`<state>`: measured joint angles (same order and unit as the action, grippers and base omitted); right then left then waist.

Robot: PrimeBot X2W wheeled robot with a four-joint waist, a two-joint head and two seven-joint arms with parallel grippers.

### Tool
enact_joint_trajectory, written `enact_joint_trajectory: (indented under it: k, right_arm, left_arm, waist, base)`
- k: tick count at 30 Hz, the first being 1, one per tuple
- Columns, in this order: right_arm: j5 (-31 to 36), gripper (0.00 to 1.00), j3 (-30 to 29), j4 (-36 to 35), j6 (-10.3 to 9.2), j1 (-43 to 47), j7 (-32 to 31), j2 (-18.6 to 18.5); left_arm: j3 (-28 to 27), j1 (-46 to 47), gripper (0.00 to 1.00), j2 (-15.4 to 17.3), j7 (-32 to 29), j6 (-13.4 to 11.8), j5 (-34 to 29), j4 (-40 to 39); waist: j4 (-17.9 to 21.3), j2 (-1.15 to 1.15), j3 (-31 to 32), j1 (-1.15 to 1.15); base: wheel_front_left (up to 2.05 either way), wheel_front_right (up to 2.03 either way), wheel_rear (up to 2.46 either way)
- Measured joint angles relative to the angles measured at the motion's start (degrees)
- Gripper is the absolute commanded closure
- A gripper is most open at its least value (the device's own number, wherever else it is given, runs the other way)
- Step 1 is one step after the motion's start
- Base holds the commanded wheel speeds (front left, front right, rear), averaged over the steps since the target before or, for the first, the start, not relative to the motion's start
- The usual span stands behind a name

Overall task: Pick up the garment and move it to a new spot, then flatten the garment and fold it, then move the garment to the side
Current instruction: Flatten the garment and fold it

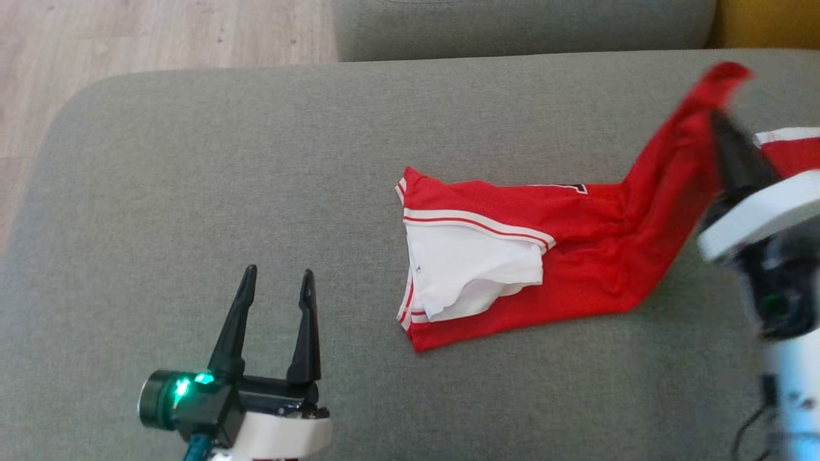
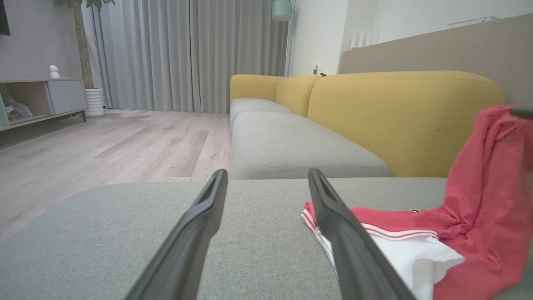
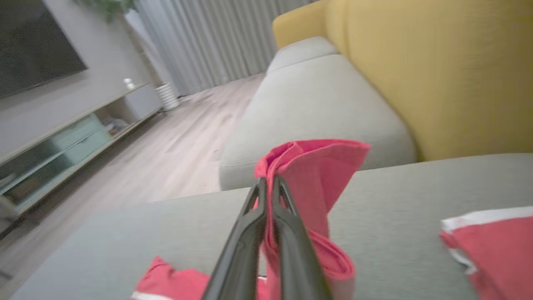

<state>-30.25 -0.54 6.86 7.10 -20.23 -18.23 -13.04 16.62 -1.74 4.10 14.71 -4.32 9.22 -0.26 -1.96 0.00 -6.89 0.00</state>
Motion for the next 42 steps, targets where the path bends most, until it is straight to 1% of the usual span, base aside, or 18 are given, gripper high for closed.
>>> enact_joint_trajectory:
  k: [3, 6, 7, 8, 11, 12, 13, 14, 15, 17, 19, 22, 24, 26, 29, 31, 38, 42]
  right_arm:
    - [0.5, 1.0, 5.6, -3.4, 0.0, 2.1, -1.8, 2.6]
    - [0.5, 1.0, 11.7, -3.5, 0.0, 2.3, -3.0, 6.0]
    - [0.5, 1.0, 13.7, -3.0, 0.0, 2.3, -2.9, 7.0]
    - [0.5, 1.0, 13.7, -3.0, 0.0, 2.3, -2.9, 7.0]
    - [0.9, 1.0, 18.8, 0.6, 0.0, 2.3, -1.7, 8.6]
    - [0.9, 0.96, 20.4, 2.4, 0.0, 2.3, -0.8, 8.9]
    - [0.9, 0.51, 21.9, 4.1, 0.0, 2.3, -0.1, 9.0]
    - [0.6, 0.15, 23.2, 5.9, 0.0, 2.3, 0.6, 9.1]
    - [0.6, 0.0, 24.3, 7.6, 0.0, 2.3, 2.1, 9.1]
    - [-0.7, 0.0, 27.0, 9.4, 0.0, 2.3, 6.7, 9.0]
    - [-3.1, 0.0, 28.5, 10.1, 0.0, 2.3, 13.1, 9.3]
    - [-4.0, 0.0, 29.3, 12.1, 0.0, 1.9, 22.3, 9.4]
    - [-4.7, 0.0, 29.3, 13.9, 0.0, 2.1, 27.1, 9.5]
    - [-2.9, 0.0, 28.6, 16.4, 0.0, 2.4, 30.3, 9.5]
    - [0.9, 0.0, 23.9, 18.8, 0.0, 4.7, 32.2, 9.6]
    - [2.2, 0.0, 19.9, 18.7, 0.0, 8.2, 32.4, 9.5]
    - [11.7, 0.0, 8.9, 9.0, 0.0, 21.2, 32.6, 7.2]
    - [15.0, 0.0, 6.1, 7.4, 0.0, 27.2, 32.6, 7.2]
  left_arm:
    - [-0.1, -0.1, 0.0, -0.3, 0.0, 0.8, -0.2, 0.3]
    - [-0.1, -0.1, 0.0, -0.5, 0.0, 1.2, -0.3, 0.4]
    - [-0.1, -0.1, 0.0, -0.5, 0.0, 1.4, -0.3, 0.5]
    - [-0.1, -0.1, 0.0, -0.5, 0.0, 1.4, -0.3, 0.5]
    - [-0.2, -0.1, 0.0, -0.6, 0.0, 1.8, -0.3, 0.6]
    - [-0.2, -0.1, 0.0, -0.7, 0.0, 1.9, -0.3, 0.7]
    - [-0.2, -0.1, 0.0, -0.7, 0.0, 1.9, -0.3, 0.9]
    - [-0.2, -0.1, 0.0, -0.8, 0.0, 1.9, -0.3, 1.1]
    - [-0.2, -0.1, 0.0, -0.8, 0.0, 1.9, -0.3, 1.2]
    - [-0.3, -0.1, 0.0, -0.8, 0.0, 2.0, -0.3, 1.3]
    - [-0.7, -0.1, 0.0, -0.9, 0.0, 1.9, -0.3, 1.3]
    - [-2.0, -0.1, 0.0, -0.8, 0.0, 1.5, -0.3, 1.1]
    - [-1.9, -0.2, 0.0, -0.9, 0.0, 1.3, -0.3, 1.1]
    - [-2.0, -0.8, 0.0, -0.9, 0.0, 0.7, -0.3, 1.1]
    - [-2.0, -2.8, 0.0, -0.9, 0.0, 0.0, 0.2, 1.3]
    - [-2.2, -4.3, 0.0, -0.9, 0.0, -0.8, 0.9, 1.4]
    - [-3.8, -8.4, 0.0, -0.9, 0.0, -3.1, 1.4, 2.1]
    - [-4.1, -11.4, 0.0, -0.9, 0.0, -3.8, 0.7, 3.5]
  waist:
    - [-0.9, 0.0, 0.2, 0.0]
    - [-1.9, 0.0, 0.1, 0.0]
    - [-2.3, 0.0, 0.0, 0.0]
    - [-2.3, 0.0, 0.0, 0.0]
    - [-3.3, 0.0, -0.4, 0.0]
    - [-3.6, 0.0, -0.6, 0.0]
    - [-3.9, 0.0, -0.7, 0.0]
    - [-4.2, 0.0, -0.8, 0.0]
    - [-4.3, 0.0, -0.9, 0.0]
    - [-4.4, 0.0, -0.8, 0.0]
    - [-4.1, 0.0, -0.8, 0.0]
    - [-2.9, 0.0, -0.4, 0.0]
    - [-2.2, 0.0, 0.4, 0.0]
    - [-1.7, 0.0, 1.6, 0.0]
    - [-0.9, 0.0, 3.8, 0.0]
    - [-0.5, 0.0, 5.5, -0.01]
    - [0.1, 0.0, 10.5, -0.01]
    - [-0.3, 0.0, 13.0, -0.01]
  base:
    - [0.0, 0.0, 0.0]
    - [0.0, 0.0, 0.0]
    - [0.0, 0.0, 0.0]
    - [0.0, 0.0, 0.0]
    - [0.0, 0.0, 0.0]
    - [0.0, 0.0, 0.0]
    - [0.0, 0.0, 0.0]
    - [0.0, 0.0, 0.0]
    - [0.0, 0.0, 0.0]
    - [0.0, 0.0, 0.0]
    - [0.0, 0.0, 0.0]
    - [0.0, 0.0, 0.0]
    - [0.0, 0.0, 0.0]
    - [0.0, 0.0, 0.0]
    - [0.0, 0.0, 0.0]
    - [0.0, 0.0, 0.0]
    - [0.0, 0.0, 0.0]
    - [0.0, 0.0, 0.0]
